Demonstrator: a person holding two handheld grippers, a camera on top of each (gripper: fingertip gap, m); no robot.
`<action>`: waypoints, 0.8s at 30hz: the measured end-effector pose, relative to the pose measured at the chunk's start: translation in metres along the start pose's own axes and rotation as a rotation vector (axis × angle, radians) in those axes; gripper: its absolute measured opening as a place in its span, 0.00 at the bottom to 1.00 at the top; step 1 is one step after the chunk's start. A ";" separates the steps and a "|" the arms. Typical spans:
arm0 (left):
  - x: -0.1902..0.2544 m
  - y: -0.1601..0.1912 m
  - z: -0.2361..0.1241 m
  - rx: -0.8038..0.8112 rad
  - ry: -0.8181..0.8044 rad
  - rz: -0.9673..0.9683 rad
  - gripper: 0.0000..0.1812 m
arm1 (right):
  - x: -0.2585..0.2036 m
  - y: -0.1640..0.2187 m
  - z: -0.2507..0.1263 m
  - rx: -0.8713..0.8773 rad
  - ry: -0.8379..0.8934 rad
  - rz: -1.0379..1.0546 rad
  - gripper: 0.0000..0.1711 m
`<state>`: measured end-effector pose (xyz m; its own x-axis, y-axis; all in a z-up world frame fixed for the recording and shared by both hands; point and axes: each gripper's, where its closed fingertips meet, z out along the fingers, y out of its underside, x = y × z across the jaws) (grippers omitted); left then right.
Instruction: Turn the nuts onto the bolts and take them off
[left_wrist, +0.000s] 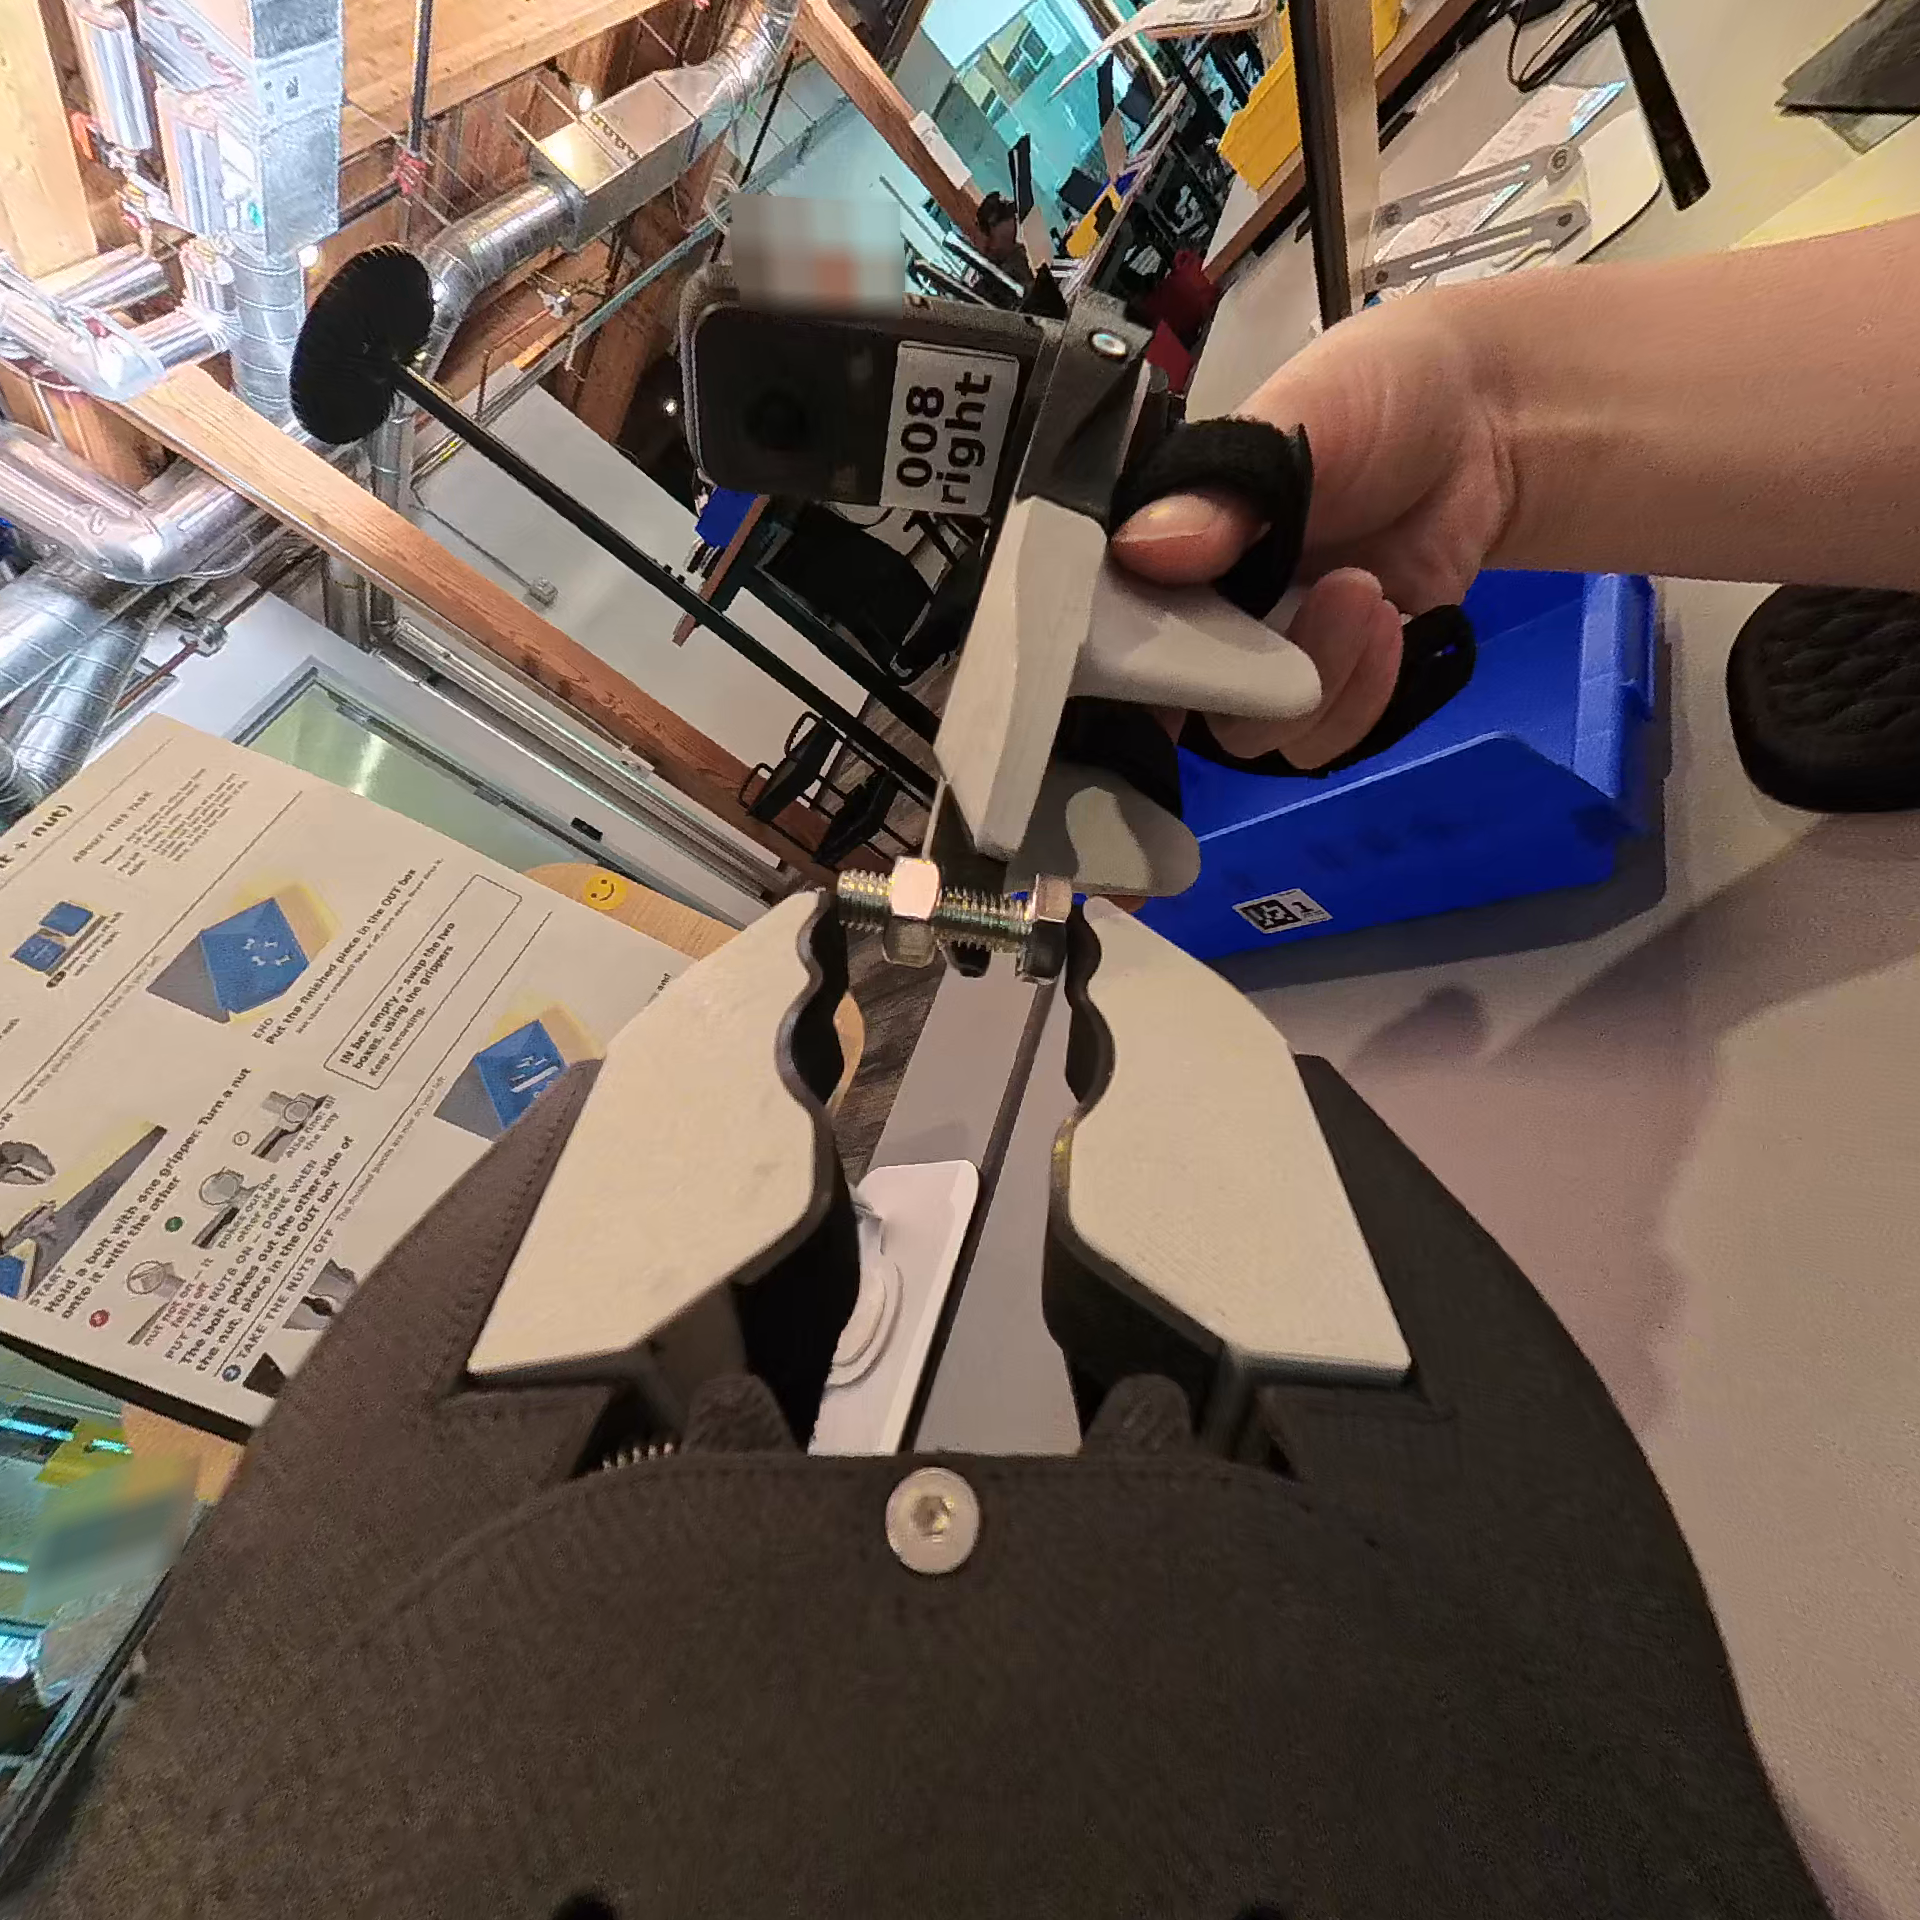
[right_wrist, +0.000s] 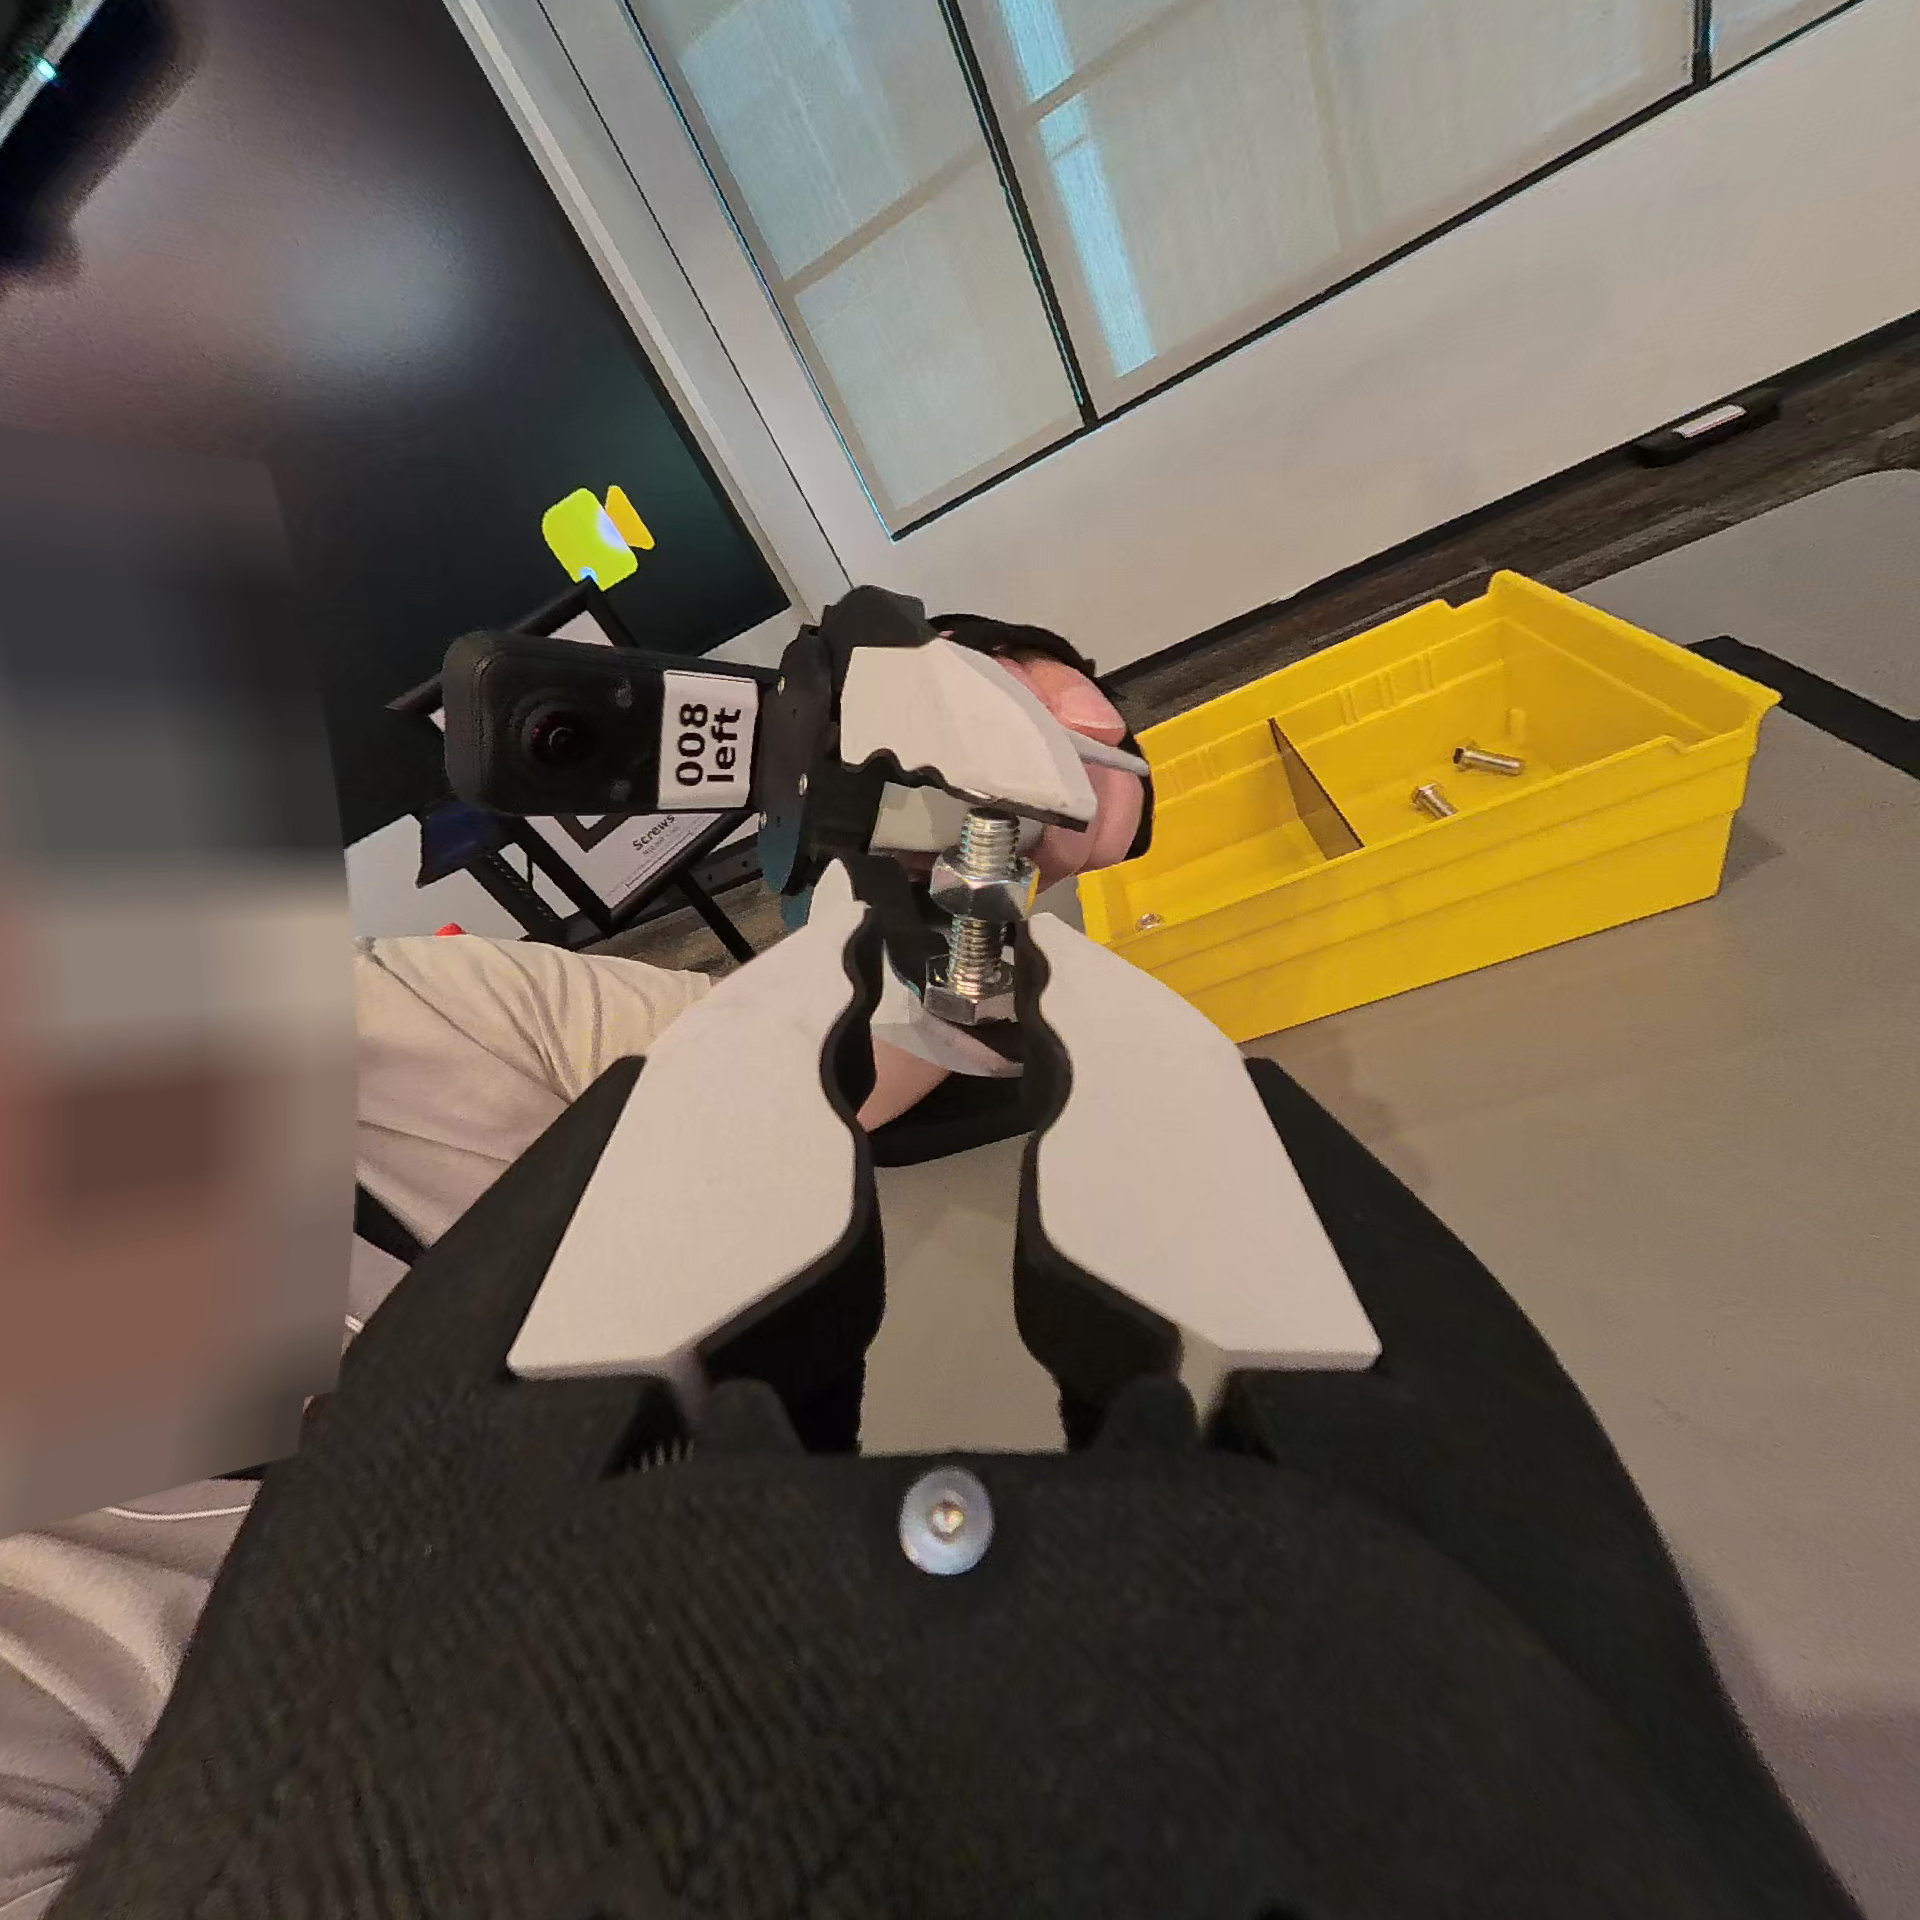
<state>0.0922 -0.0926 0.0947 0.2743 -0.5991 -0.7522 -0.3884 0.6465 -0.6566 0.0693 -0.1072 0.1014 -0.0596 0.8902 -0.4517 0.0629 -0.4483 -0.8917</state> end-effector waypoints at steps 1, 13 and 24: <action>0.000 0.000 0.000 -0.001 0.003 -0.005 0.22 | -0.001 0.001 0.000 -0.005 -0.008 0.007 0.14; 0.000 0.004 0.001 -0.018 0.005 -0.018 0.22 | 0.010 0.004 0.005 -0.026 0.046 -0.006 0.06; -0.035 -0.009 -0.017 0.103 -0.040 -0.334 0.24 | 0.032 -0.018 -0.036 0.067 0.218 -0.038 0.06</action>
<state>0.0709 -0.0857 0.1285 0.4063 -0.7677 -0.4955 -0.1813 0.4638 -0.8672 0.1025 -0.0680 0.1040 0.1568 0.8999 -0.4069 -0.0022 -0.4117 -0.9113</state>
